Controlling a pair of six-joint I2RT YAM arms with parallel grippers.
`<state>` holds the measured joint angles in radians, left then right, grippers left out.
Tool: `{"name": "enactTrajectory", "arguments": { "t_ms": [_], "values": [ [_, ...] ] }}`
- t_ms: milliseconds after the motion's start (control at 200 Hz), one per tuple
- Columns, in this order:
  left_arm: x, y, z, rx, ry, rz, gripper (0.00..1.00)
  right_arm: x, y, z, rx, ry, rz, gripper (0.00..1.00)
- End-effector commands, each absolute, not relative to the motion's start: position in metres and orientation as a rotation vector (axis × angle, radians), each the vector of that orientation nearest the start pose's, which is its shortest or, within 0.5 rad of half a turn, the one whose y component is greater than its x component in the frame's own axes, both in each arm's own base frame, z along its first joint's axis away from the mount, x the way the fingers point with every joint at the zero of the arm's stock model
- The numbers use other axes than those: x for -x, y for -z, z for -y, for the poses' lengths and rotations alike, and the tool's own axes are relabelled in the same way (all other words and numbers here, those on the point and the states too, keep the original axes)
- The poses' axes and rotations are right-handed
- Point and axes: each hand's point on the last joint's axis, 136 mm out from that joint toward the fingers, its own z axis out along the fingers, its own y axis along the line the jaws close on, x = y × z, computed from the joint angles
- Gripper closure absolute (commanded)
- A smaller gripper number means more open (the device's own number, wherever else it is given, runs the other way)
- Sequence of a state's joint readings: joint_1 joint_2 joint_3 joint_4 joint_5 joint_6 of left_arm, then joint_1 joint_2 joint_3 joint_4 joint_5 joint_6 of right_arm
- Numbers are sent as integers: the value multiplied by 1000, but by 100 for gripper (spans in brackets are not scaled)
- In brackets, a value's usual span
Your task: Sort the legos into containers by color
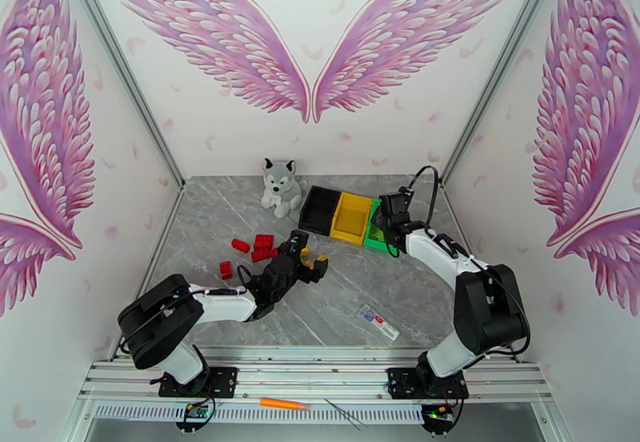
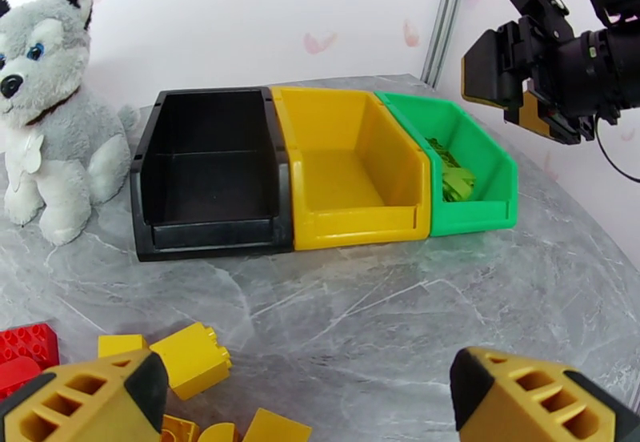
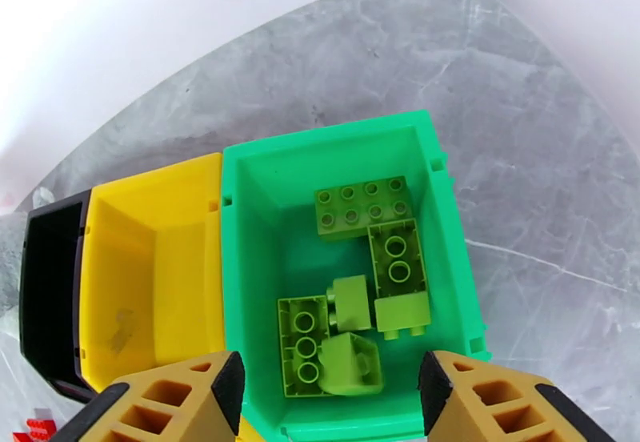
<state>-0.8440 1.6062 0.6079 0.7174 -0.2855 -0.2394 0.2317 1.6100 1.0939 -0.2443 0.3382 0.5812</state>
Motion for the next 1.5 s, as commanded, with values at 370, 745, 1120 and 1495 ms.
{"name": "enactTrajectory", "arguments": {
  "t_ms": [370, 745, 1120, 1495],
  "values": [
    [-352, -133, 222, -89, 557, -1867, 1, -385, -104, -215, 112, -273, -2384, 23],
    [-364, -121, 183, 80, 696, -1863, 1, -317, -58, -291, 600, -262, -2424, 17],
    [-369, -116, 167, 146, 745, -1856, 1, -319, -28, -313, 680, -163, -2445, 23],
    [-367, -116, 166, 142, 752, -1855, 1, -337, -23, -319, 636, -123, -2454, 32]
  ]
}}
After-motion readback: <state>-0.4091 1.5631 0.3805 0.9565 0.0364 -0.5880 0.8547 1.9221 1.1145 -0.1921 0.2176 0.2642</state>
